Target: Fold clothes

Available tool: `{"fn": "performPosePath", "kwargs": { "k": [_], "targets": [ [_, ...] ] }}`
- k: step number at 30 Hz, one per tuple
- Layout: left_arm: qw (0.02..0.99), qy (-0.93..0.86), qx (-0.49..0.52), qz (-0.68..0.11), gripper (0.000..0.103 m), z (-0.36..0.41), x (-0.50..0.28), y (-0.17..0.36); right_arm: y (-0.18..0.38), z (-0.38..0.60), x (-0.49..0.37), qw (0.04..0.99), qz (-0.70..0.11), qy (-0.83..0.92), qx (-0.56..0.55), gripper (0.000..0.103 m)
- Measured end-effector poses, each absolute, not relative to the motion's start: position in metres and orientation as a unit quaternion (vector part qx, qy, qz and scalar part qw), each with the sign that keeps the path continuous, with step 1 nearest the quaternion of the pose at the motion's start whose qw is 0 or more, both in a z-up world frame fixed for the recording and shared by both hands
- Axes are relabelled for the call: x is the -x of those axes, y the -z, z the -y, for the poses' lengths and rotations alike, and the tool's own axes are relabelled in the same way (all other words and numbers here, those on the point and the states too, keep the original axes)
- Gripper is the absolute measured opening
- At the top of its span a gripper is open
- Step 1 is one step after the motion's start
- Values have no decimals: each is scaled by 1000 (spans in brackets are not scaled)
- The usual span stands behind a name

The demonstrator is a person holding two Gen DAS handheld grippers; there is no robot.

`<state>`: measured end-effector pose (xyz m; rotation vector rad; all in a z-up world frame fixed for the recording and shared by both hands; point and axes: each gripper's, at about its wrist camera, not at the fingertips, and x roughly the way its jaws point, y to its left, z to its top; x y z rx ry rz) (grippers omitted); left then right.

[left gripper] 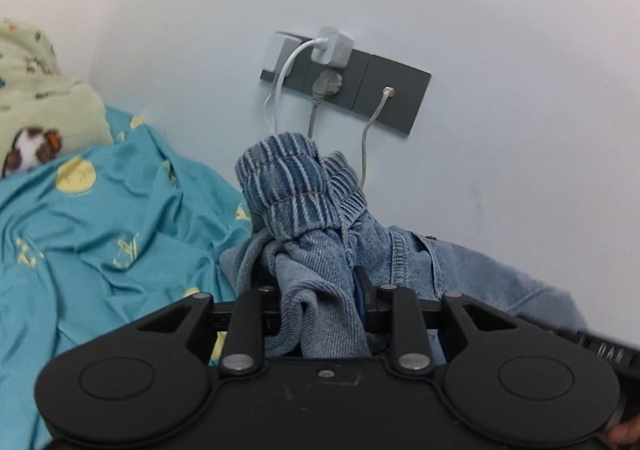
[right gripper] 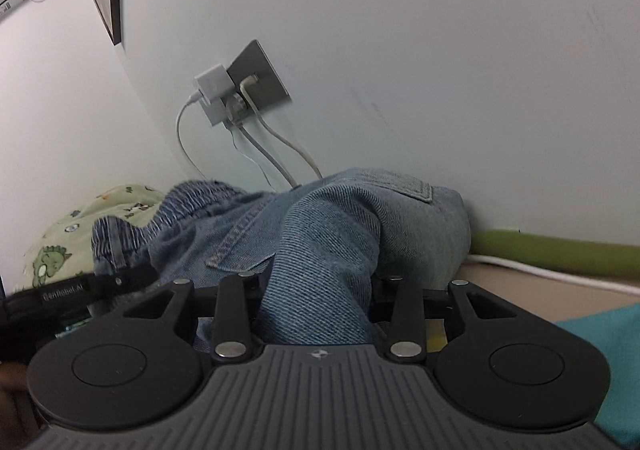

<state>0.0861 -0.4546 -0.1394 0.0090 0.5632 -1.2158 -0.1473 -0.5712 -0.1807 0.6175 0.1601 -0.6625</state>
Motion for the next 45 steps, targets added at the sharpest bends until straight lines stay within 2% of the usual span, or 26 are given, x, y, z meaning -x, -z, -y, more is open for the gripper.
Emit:
{"fn": "performPosePath", "kwargs": {
  "k": [11, 25, 28, 30, 33, 36, 38, 41, 45],
  "targets": [
    [784, 563, -19, -262, 26, 452, -85, 149, 202, 561, 135, 903, -75, 343, -246, 42],
    [786, 561, -27, -259, 29, 449, -84, 148, 209, 573, 137, 900, -77, 335, -269, 45],
    [784, 558, -28, -269, 36, 450, -84, 145, 209, 574, 138, 899, -76, 334, -272, 45],
    [783, 558, -32, -274, 49, 450, -84, 143, 209, 574, 138, 899, -76, 334, -273, 46],
    [784, 557, -46, -270, 62, 447, -79, 138, 209, 575, 140, 897, -75, 334, -279, 48],
    [789, 551, -56, -266, 72, 442, -72, 130, 205, 576, 142, 893, -78, 343, -283, 59],
    [795, 543, -58, -263, 75, 437, -68, 122, 200, 576, 144, 885, -81, 357, -289, 78],
    [812, 531, -60, -234, 82, 425, -59, 102, 189, 577, 152, 875, -86, 375, -295, 87],
    [822, 520, -49, -227, 82, 410, -48, 74, 166, 572, 165, 881, -77, 376, -277, 88]
  ]
}}
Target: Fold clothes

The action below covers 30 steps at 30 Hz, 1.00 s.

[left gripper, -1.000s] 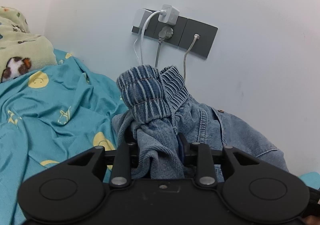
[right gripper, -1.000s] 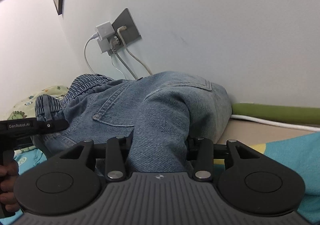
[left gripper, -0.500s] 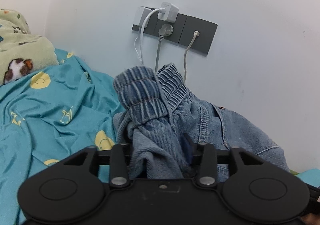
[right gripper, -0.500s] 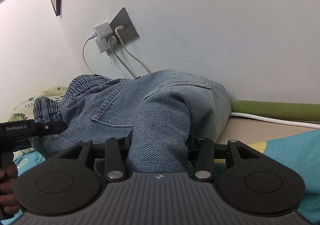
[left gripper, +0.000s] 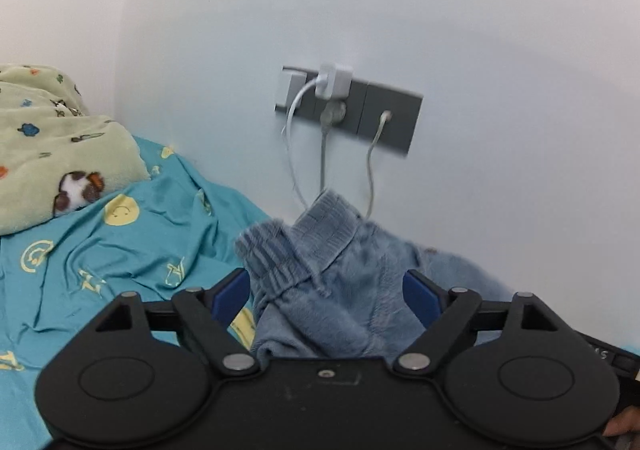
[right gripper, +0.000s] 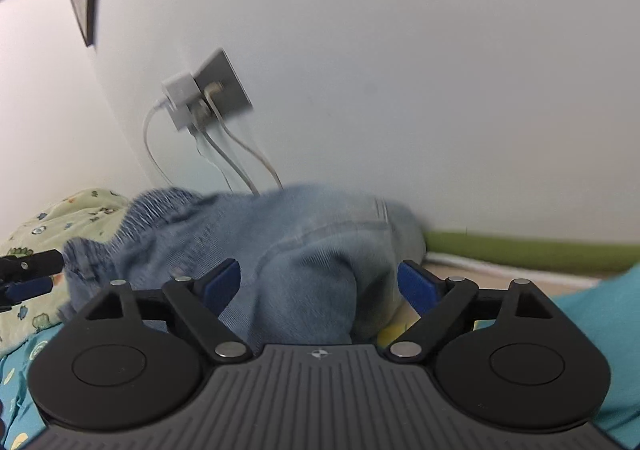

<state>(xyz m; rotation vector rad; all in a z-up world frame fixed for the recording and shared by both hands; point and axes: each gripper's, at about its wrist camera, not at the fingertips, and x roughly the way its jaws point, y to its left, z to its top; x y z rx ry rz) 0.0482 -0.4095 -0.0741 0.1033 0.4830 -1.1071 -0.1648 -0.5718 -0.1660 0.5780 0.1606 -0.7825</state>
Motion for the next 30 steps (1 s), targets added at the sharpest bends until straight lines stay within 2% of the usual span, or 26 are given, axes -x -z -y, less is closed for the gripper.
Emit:
{"fn": "performPosePath", "kwargs": {
  "k": [10, 15, 30],
  "targets": [
    [859, 473, -55, -188, 89, 360, -23, 15, 103, 549, 172, 909, -83, 337, -232, 88],
    [877, 444, -63, -172, 99, 327, -18, -13, 73, 539, 168, 920, -86, 301, -238, 88],
    [924, 348, -60, -146, 102, 202, -9, -69, -31, 472, 133, 955, -75, 205, -201, 88]
  ]
}}
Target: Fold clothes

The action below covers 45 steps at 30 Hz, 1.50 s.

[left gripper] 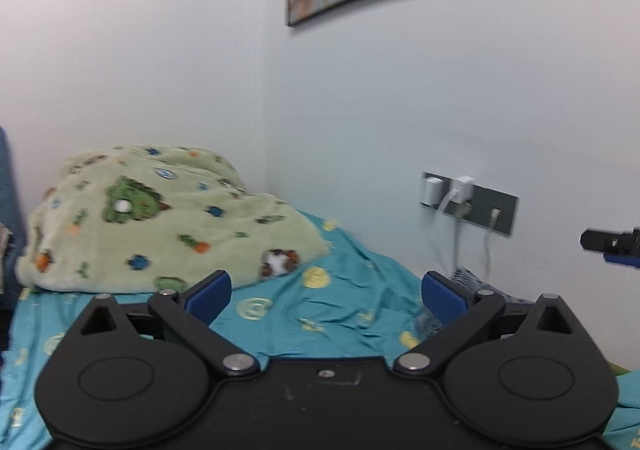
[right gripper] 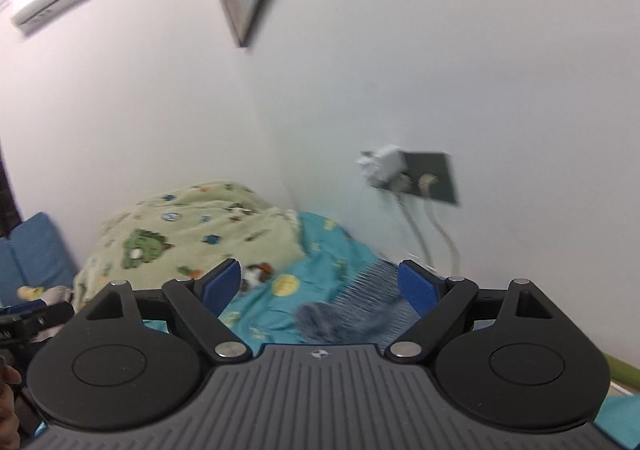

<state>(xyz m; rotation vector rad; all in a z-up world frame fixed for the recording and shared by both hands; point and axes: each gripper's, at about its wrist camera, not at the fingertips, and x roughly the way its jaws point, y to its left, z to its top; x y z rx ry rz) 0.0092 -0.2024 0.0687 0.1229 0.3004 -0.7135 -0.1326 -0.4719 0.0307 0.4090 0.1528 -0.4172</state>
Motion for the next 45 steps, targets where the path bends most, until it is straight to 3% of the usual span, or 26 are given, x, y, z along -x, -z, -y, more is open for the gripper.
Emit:
{"fn": "performPosePath", "kwargs": {
  "k": [11, 20, 36, 45],
  "targets": [
    [957, 254, -38, -138, 103, 92, -7, -91, -90, 380, 88, 982, -58, 73, -162, 90],
    [976, 159, -23, -147, 103, 18, -19, -60, -74, 294, 29, 987, -79, -15, -142, 94],
    [990, 78, 19, -118, 103, 8, -49, -13, -9, 259, -48, 995, -65, -51, -63, 103],
    [988, 63, -16, -139, 103, 26, -55, 7, 29, 271, -57, 988, -124, -48, -84, 103]
  ]
}}
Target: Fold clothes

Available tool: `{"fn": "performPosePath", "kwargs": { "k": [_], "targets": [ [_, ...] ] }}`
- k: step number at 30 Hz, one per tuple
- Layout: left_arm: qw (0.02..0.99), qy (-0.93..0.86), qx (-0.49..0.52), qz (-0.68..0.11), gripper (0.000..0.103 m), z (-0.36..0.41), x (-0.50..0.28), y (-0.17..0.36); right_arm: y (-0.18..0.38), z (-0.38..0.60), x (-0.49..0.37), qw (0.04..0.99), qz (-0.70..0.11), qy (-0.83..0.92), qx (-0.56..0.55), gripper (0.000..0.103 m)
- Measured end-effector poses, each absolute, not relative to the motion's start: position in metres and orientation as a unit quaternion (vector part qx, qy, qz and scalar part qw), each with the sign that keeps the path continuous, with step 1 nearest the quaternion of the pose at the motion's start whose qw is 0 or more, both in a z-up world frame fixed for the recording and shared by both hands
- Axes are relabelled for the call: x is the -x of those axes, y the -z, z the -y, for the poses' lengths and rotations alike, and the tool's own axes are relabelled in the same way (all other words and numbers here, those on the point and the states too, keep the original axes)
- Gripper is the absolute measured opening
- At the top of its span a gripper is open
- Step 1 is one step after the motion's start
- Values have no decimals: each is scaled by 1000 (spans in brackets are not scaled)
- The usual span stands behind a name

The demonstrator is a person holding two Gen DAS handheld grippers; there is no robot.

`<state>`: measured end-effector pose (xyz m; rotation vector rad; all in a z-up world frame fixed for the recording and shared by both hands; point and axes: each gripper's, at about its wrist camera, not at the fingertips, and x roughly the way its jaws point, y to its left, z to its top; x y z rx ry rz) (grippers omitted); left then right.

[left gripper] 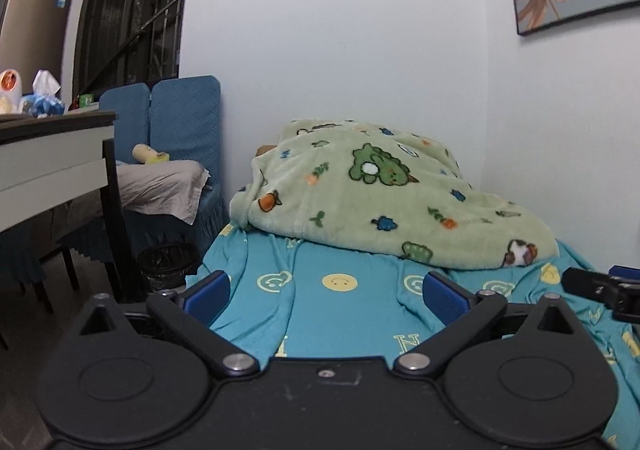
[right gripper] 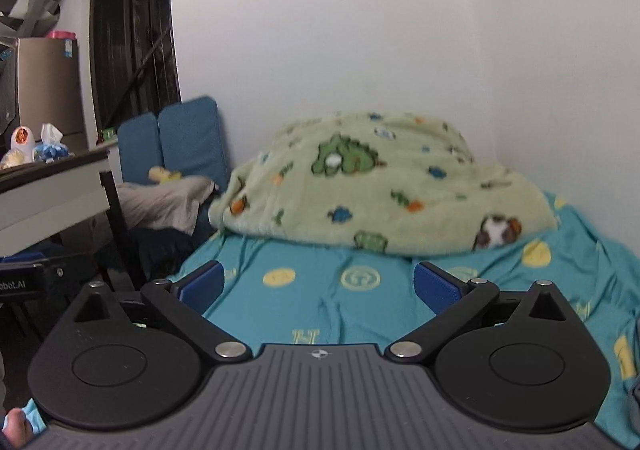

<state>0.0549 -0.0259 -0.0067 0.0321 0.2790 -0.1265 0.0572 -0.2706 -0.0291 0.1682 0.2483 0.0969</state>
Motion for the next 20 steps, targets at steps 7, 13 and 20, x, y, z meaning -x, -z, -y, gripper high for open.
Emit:
{"fn": "performPosePath", "kwargs": {
  "k": [7, 13, 20],
  "targets": [
    [988, 65, -47, -136, 103, 34, -52, 12, 34, 261, -60, 986, -140, -48, -71, 103],
    [986, 68, -46, -143, 103, 33, -52, 15, 29, 260, -57, 988, -133, -43, -73, 103],
    [988, 59, -49, -137, 103, 32, -51, 13, 29, 258, -56, 988, -128, -43, -72, 103]
  ]
}}
